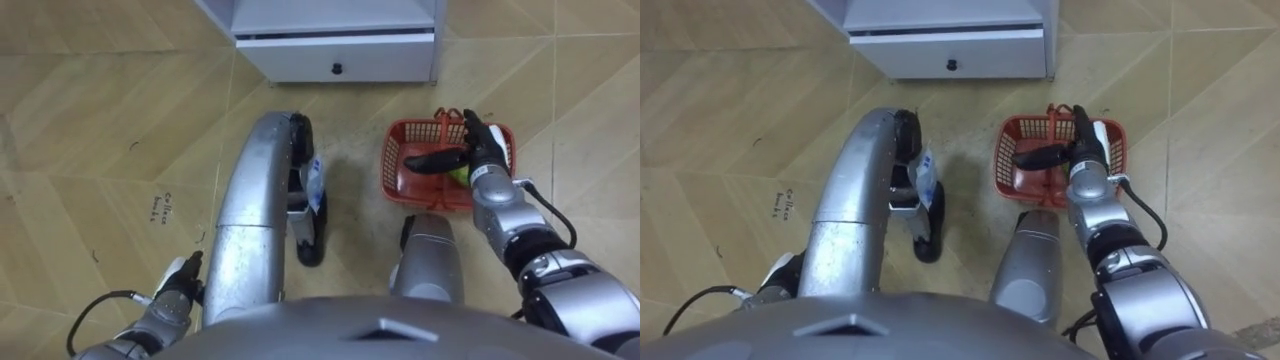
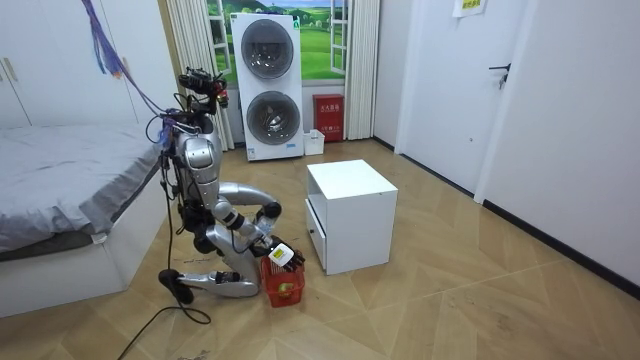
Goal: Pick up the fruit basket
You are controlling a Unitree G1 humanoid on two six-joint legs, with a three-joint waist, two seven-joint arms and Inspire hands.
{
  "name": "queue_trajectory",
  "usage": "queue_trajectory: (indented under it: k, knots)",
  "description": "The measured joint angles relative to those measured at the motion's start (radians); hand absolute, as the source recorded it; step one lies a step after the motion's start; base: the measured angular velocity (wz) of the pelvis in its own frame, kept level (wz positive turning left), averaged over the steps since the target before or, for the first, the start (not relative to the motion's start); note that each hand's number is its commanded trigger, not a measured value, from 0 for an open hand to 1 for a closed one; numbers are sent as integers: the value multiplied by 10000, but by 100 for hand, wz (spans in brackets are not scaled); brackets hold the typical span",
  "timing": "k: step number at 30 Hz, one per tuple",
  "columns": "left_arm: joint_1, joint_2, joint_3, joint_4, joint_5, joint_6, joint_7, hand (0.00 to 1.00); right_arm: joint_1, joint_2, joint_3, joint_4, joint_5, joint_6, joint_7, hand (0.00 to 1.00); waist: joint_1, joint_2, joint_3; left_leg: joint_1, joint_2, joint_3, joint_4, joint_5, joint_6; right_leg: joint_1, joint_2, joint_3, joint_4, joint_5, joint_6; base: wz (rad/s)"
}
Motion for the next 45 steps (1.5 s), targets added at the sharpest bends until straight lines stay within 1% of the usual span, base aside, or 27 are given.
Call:
queue_trajectory:
  k: [7, 12, 13, 14, 15, 19, 20, 22, 25, 26, 29, 30, 31, 41, 45]
  knots:
    - [6, -6, -9, 1, -104, 0, -6, 0, 19, 4, 98, 403, -1, 10, 214, 0, 3, -13, 7, -20, -10, -21, 12, 9, -18, 8, 18, -30, 0, 0, 0, 0]
    - [5, -81, -7, 1, -105, 21, -6, 0, 99, 8, 81, 609, 1, 92, 321, 0, 26, -12, 7, -55, -8, -43, 26, 13, -23, -1, 29, -72, 0, 0, 1, 0]
    - [6, -86, -7, 1, -105, 22, -7, 0, 99, 9, 81, 635, 1, 93, 329, 9, 29, -12, 7, -57, -8, -43, 27, 13, -23, -1, 29, -74, 1, -1, 1, 0]
    - [4, -87, -6, -1, -105, 41, -13, 0, 93, 21, 83, 717, 31, 93, 337, 56, 30, -12, 7, -58, -8, -51, 27, 14, -26, 5, 32, -88, 0, -1, 1, 0]
    - [0, -88, -10, -16, -105, 69, -17, 0, 94, 26, 113, 837, 131, 99, 344, 100, 40, -6, 3, -58, -9, -61, 33, 15, -28, 20, 37, -115, -3, -1, 1, 0]
    - [-62, -108, -11, 8, -107, 76, -54, 0, 117, 8, 301, 1275, 605, 146, 497, 100, 46, -4, 2, -90, -23, -111, 45, 28, -53, 34, 58, -182, -5, -1, 1, 0]
    - [-110, -130, -9, 39, -106, 80, -79, 0, 119, 8, 298, 1399, 687, 172, 593, 100, 47, 37, -4, -148, -21, -186, 93, 29, -57, 32, 124, -240, -4, -1, 1, 0]
    - [-186, -148, -9, 62, -109, 80, -122, 0, 107, 17, 296, 1564, 756, 210, 750, 100, 57, 27, 7, -161, -24, -213, 99, 36, -70, 36, 141, -267, -3, -1, 1, 0]
    - [-415, -266, -6, 349, -172, 75, -293, 0, 88, 20, 299, 1592, 889, 224, 942, 100, 67, -2, 25, -163, -26, -212, 105, 37, -72, 35, 142, -267, 3, -1, 3, 0]
    - [-561, -348, 9, 509, -172, 95, -299, 0, 72, 26, 296, 1629, 865, 224, 995, 100, 90, -23, 38, -164, -26, -215, 104, 37, -72, 36, 141, -272, 3, -1, 2, 0]
    - [-784, -446, 13, 554, -173, 150, -431, 0, 48, 66, 299, 1800, 867, 224, 1085, 100, 235, -100, 85, -164, -26, -222, 105, 39, -74, 36, 143, -272, 2, -1, 2, 0]
    - [-855, -446, 13, 553, -173, 151, -469, 0, 47, 76, 331, 1833, 883, 229, 1117, 100, 302, -141, 111, -164, -27, -228, 111, 39, -74, 41, 153, -269, 1, -1, 2, 0]
    - [-874, -446, 13, 553, -173, 152, -473, 0, 47, 79, 371, 1838, 889, 229, 1123, 100, 319, -153, 118, -167, -27, -234, 119, 39, -74, 45, 160, -271, 1, -1, 2, 0]
    - [-946, -447, 11, 623, -171, 205, -499, 0, -90, 126, 380, 1914, 892, 228, 1209, 100, 345, -160, 121, -211, -48, -286, 276, 21, -33, 160, 171, -356, 2, -1, 2, 0]
    - [-955, -446, 16, 733, -169, 211, -507, 0, -91, 158, 367, 1919, 827, 228, 1205, 100, 312, -238, 159, -214, -55, -292, 289, 17, -26, 175, 179, -362, 2, -2, 2, 0]
